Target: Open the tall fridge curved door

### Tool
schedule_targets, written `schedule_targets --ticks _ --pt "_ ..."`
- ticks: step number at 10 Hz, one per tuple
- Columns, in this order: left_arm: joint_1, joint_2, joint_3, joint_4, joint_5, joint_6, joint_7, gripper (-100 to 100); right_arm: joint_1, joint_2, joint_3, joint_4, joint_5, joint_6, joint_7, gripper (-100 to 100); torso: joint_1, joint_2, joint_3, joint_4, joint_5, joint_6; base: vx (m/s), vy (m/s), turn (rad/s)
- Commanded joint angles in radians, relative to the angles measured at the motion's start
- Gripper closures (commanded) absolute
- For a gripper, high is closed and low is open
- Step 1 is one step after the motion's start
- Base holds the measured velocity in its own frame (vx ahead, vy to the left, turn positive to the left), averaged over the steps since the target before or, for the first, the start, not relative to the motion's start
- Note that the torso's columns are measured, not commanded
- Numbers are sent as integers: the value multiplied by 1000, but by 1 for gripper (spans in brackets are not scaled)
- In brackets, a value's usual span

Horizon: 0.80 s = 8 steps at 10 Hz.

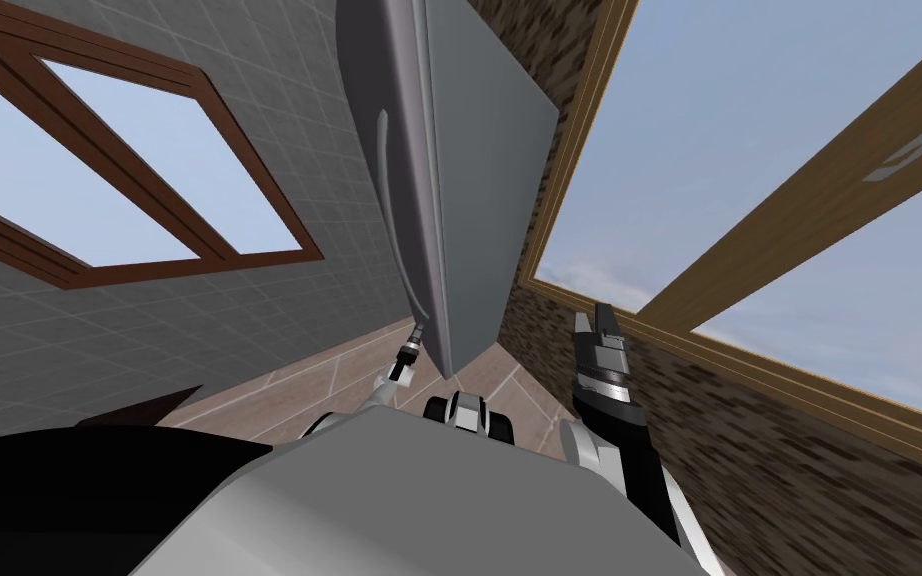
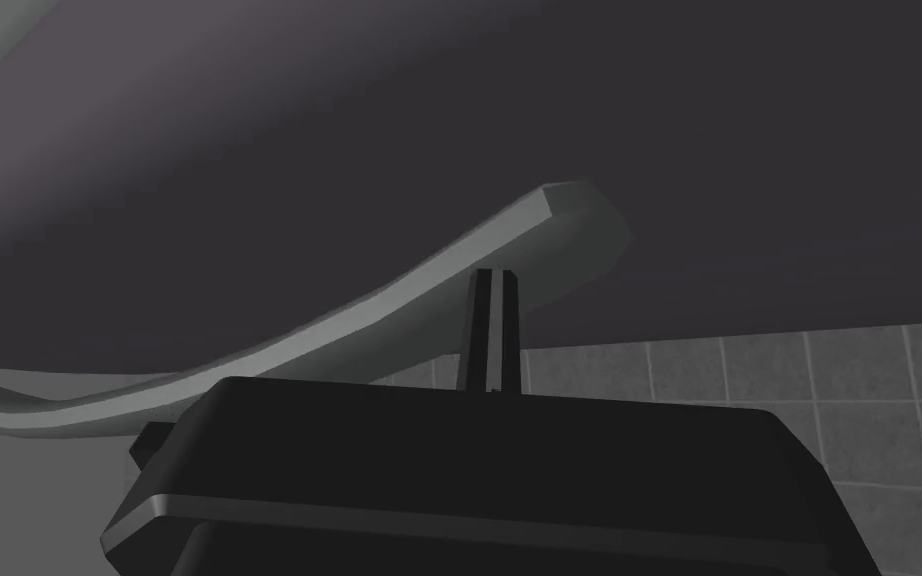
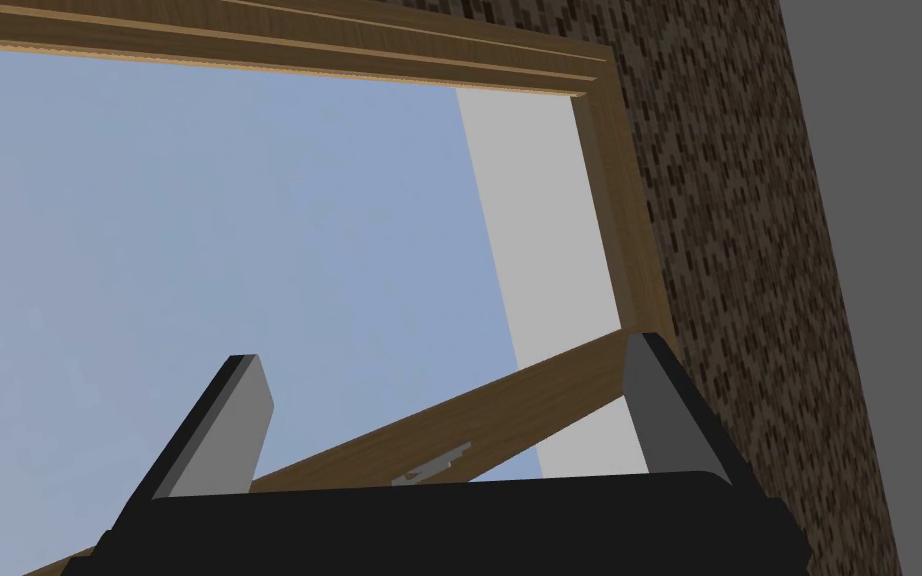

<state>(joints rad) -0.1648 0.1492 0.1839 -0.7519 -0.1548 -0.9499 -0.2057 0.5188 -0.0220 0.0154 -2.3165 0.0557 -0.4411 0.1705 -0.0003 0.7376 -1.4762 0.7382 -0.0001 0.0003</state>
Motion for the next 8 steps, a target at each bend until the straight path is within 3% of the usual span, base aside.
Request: schedule_targets --ticks 1,8 --pt "-34 49 -7 -9 -17 54 4 -100 0 0 0 0 0 0 0 0 -2 1 1 0 -1 0 -72 -57 -3" --pt "-114 163 -25 -21 -57 195 15 -100 0 0 0 0 0 0 0 0 0 0 0 0 0 0 -54 -53 -4"
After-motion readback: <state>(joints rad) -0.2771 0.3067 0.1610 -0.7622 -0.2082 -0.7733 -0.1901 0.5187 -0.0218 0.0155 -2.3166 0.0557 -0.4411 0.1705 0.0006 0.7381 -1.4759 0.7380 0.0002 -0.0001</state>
